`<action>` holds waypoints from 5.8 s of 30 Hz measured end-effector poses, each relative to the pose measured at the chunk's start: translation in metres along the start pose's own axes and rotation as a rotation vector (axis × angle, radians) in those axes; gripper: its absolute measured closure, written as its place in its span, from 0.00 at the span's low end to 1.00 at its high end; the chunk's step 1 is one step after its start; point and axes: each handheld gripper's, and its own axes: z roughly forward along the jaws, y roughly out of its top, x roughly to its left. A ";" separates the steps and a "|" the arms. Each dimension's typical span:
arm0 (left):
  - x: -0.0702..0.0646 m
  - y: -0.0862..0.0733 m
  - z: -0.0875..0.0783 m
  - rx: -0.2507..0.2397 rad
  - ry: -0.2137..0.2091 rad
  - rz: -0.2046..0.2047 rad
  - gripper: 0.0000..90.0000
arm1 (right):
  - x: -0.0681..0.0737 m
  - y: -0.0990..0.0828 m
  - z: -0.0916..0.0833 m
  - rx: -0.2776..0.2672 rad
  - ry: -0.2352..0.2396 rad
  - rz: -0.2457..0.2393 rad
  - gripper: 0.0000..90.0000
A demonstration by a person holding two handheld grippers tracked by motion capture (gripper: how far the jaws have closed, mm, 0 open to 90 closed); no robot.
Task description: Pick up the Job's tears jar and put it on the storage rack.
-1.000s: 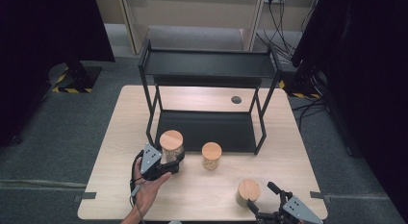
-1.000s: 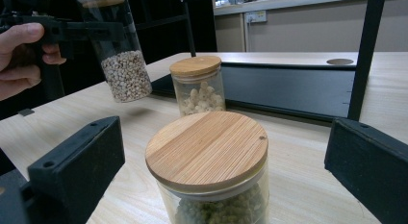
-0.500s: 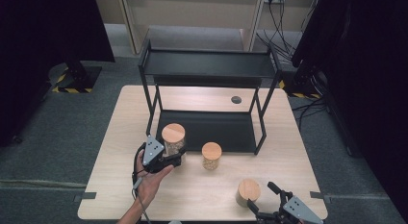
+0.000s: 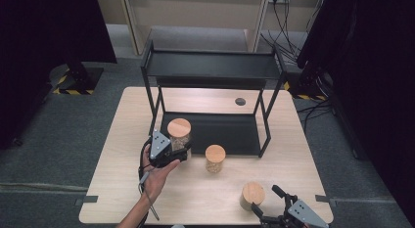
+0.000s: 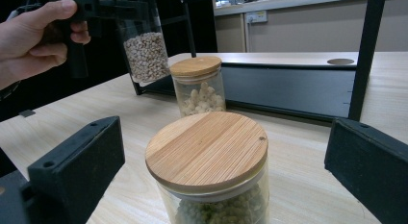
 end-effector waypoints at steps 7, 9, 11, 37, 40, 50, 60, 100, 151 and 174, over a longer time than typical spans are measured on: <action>-0.002 0.003 0.017 0.022 0.014 0.003 0.28 | 0.000 0.000 0.000 -0.001 0.000 0.000 0.01; -0.002 0.003 0.023 0.026 0.018 -0.004 0.28 | 0.000 0.000 -0.001 -0.003 0.000 0.000 0.01; -0.002 0.004 0.026 0.026 0.024 -0.004 0.28 | 0.000 0.000 -0.001 -0.005 -0.001 -0.001 0.01; 0.006 -0.006 0.075 0.031 0.135 -0.018 0.28 | -0.001 0.000 -0.002 -0.009 0.006 -0.001 0.01; 0.005 -0.007 0.079 0.031 0.139 -0.012 0.28 | -0.002 0.000 -0.002 -0.009 0.005 0.001 0.01; 0.002 -0.007 0.094 0.035 0.144 -0.002 0.28 | -0.002 0.000 -0.003 -0.014 0.008 -0.002 0.01; 0.005 -0.014 0.099 0.044 0.161 -0.009 0.28 | -0.002 0.000 -0.003 -0.013 0.009 0.002 0.01; -0.024 0.008 0.059 0.058 0.202 -0.034 0.01 | -0.001 0.000 -0.003 -0.016 0.014 0.000 0.01; -0.023 -0.046 -0.033 0.058 0.044 0.000 0.01 | 0.000 0.000 -0.002 -0.013 0.014 -0.001 0.01; -0.032 -0.060 -0.059 0.011 0.001 0.007 0.01 | 0.000 0.000 -0.002 -0.012 0.016 -0.002 0.01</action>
